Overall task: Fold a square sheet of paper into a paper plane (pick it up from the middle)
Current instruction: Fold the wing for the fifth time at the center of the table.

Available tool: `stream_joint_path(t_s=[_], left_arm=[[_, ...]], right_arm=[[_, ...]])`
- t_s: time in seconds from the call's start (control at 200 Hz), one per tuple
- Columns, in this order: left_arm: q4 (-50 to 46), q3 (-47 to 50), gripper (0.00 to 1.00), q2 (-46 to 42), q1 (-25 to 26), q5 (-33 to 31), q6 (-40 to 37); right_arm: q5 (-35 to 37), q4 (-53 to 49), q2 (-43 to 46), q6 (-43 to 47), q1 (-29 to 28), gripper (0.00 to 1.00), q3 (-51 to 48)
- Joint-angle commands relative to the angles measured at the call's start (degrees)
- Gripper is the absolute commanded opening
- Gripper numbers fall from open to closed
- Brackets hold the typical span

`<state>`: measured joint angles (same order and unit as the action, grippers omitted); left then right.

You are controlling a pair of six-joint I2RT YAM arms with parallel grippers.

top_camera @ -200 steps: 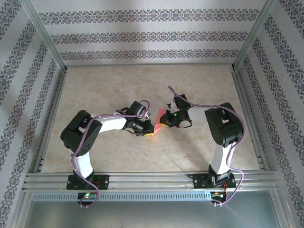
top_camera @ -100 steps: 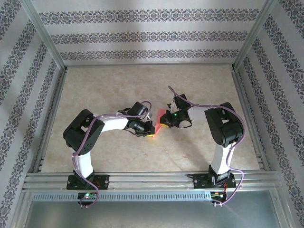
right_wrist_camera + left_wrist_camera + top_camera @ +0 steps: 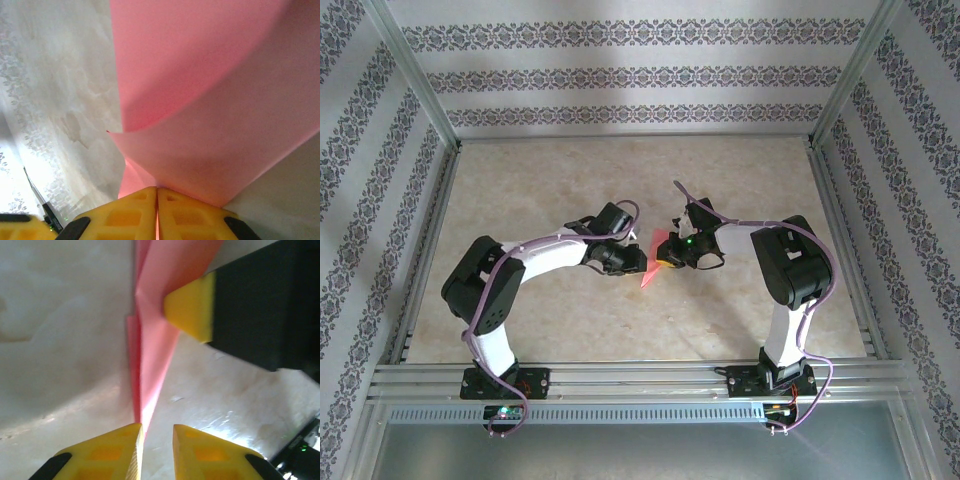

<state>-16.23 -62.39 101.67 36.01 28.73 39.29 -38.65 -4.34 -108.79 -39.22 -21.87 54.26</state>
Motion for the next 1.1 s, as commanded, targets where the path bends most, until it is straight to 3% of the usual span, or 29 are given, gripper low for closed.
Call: stream_joint_path(t_s=[0.0, 0.39, 1.094], left_arm=[[6.6, 0.5, 0.19, 0.5, 1.0, 1.4, 2.3], [12.8, 2.3, 0.09, 6.8, 1.8, 5.1, 7.1], [11.7, 4.9, 0.08, 7.6, 3.5, 4.2, 7.6]], right_arm=[[6.8, -2.2, -5.1, 0.8, 0.2, 0.12, -1.5], [6.6, -2.1, -5.4, 0.6, 0.2, 0.12, -1.5], [6.8, -2.0, -5.9, 0.2, 0.3, 0.12, -1.4]])
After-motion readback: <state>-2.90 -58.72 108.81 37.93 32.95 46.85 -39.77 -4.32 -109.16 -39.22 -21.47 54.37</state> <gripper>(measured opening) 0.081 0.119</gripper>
